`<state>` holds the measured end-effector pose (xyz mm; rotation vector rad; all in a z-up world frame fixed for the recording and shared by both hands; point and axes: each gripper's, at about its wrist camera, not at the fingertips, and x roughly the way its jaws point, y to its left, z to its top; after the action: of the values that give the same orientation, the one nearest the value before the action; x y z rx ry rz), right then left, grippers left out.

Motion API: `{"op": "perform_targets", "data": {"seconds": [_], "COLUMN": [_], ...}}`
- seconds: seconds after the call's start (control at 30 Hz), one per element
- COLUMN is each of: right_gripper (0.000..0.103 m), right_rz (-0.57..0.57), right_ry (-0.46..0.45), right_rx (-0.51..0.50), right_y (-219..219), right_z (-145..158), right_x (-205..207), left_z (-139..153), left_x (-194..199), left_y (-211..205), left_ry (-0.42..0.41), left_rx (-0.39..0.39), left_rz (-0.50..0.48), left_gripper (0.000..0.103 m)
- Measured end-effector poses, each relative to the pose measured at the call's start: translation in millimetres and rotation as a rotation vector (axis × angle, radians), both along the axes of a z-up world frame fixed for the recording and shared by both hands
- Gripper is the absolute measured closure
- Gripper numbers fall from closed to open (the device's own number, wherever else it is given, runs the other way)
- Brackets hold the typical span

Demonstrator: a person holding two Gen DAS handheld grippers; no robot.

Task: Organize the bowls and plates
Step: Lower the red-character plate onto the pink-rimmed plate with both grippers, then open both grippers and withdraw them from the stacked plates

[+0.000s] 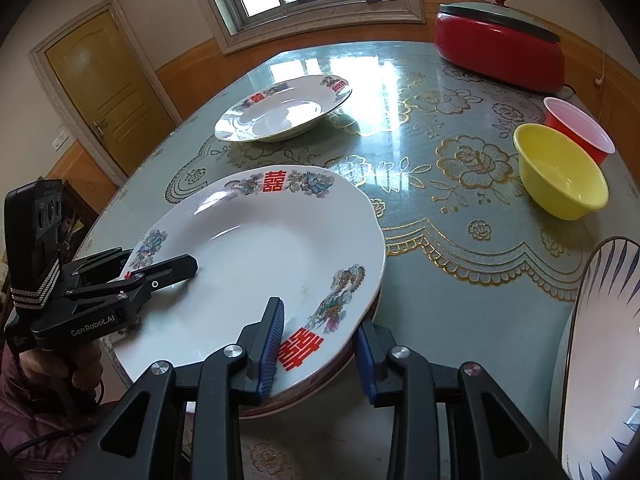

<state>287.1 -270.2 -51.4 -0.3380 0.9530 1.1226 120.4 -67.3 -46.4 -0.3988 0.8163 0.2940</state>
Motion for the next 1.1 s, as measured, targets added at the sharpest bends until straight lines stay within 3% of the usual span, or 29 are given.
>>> {"op": "perform_targets", "data": {"seconds": [0.3,0.57,0.73,0.8,0.9,0.97,1.03,1.1], "right_gripper": [0.068,0.069,0.068,0.068,0.069,0.070,0.072,0.072], "right_rz": [-0.031,-0.046,0.037,0.074,0.147,0.187,0.172,0.082], "right_ry": [-0.050,-0.152,-0.387,-0.441,-0.417,-0.438,-0.450,-0.381], "right_rx": [-0.060,-0.072,-0.169,-0.180,-0.152,-0.191,-0.201,-0.145], "right_y": [-5.7,-8.8,0.4,4.1,10.3,17.7,15.2,6.1], "right_z": [-6.0,-3.3,3.1,2.7,4.1,-2.1,-0.2,12.3], "right_x": [0.0,-8.5,-37.1,-45.3,-57.1,-65.8,-63.2,-37.0], "left_z": [-2.0,-0.4,4.9,6.6,8.7,10.0,12.6,16.3], "left_x": [0.1,-2.8,-11.2,-14.8,-17.1,-18.7,-21.8,-26.5], "left_y": [-4.4,-7.5,-8.2,-5.4,-5.6,-8.0,-9.3,-8.8], "left_ry": [0.015,0.015,0.007,-0.005,-0.012,-0.017,-0.021,-0.029], "left_rx": [-0.006,0.009,0.041,0.040,0.053,0.064,0.077,0.094], "left_rz": [-0.019,-0.020,0.001,0.011,0.021,0.018,0.024,0.035], "left_gripper": [0.063,0.063,0.062,0.061,0.060,0.057,0.056,0.050]}}
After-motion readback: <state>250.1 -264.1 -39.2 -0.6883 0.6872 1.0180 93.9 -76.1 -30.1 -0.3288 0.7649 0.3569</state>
